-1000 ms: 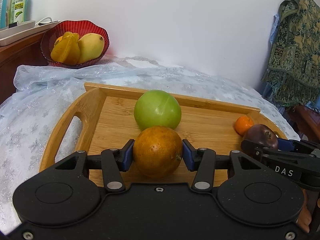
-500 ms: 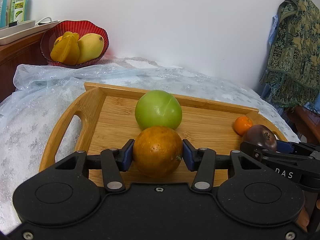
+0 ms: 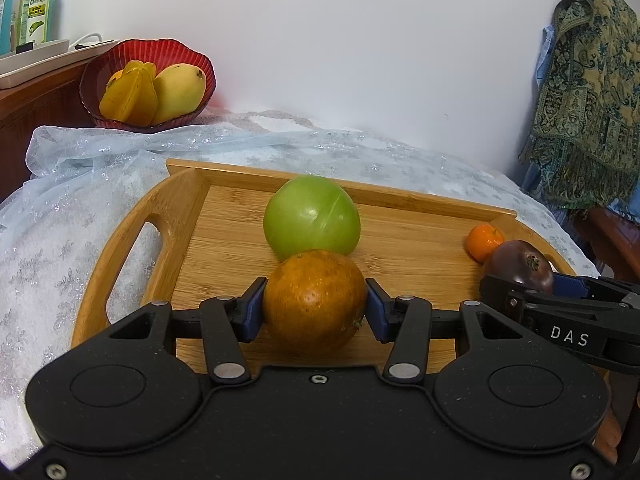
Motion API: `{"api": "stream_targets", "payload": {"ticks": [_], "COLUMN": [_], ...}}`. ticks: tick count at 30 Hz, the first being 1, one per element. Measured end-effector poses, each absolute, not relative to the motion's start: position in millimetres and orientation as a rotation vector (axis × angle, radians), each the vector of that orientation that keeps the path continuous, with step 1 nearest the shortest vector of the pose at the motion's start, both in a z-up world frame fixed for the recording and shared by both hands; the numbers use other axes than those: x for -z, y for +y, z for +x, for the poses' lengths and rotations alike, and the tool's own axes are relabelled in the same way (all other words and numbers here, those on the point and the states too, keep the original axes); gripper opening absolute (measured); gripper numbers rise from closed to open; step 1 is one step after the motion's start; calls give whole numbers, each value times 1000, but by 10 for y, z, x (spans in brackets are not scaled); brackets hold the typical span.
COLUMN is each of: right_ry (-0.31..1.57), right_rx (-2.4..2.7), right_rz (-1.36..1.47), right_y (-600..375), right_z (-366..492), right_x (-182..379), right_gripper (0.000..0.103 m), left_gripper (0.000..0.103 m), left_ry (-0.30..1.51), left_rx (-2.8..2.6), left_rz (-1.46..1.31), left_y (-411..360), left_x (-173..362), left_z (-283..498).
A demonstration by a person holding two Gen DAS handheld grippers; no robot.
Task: Organize fruits
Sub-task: 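Open the left tool on the large orange while the right tool releases the persimmon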
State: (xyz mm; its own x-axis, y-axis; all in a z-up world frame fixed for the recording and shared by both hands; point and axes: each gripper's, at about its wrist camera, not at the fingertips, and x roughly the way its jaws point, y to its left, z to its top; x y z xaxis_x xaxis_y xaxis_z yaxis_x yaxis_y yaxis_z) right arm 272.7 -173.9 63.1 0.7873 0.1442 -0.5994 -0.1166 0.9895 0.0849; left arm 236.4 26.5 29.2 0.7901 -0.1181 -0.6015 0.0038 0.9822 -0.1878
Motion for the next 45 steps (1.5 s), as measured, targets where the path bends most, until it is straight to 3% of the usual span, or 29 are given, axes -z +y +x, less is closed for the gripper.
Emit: {"api": "stream_targets", "payload": {"ticks": [9, 12, 14, 23, 45], "right_ry": [661, 657, 656, 650, 607], "right_rx": [-145, -146, -146, -154, -170], "right_rz": [52, 57, 57, 65, 105], "right_y": [-1744, -1752, -1755, -1773, -1881], "right_z": [2734, 2722, 2713, 2680, 2527], "right_x": [-620, -623, -623, -634, -720], "right_gripper": [81, 84, 85, 88, 103], "left_gripper": [50, 58, 74, 84, 97], "left_ry": [652, 651, 649, 636, 638], "left_rx": [64, 59, 51, 56, 70], "left_rz": [-166, -164, -161, -121, -90], "left_y": [252, 254, 249, 189, 111], "left_x": [-283, -279, -274, -239, -211], "left_z": [2340, 2337, 2328, 2280, 2194]}}
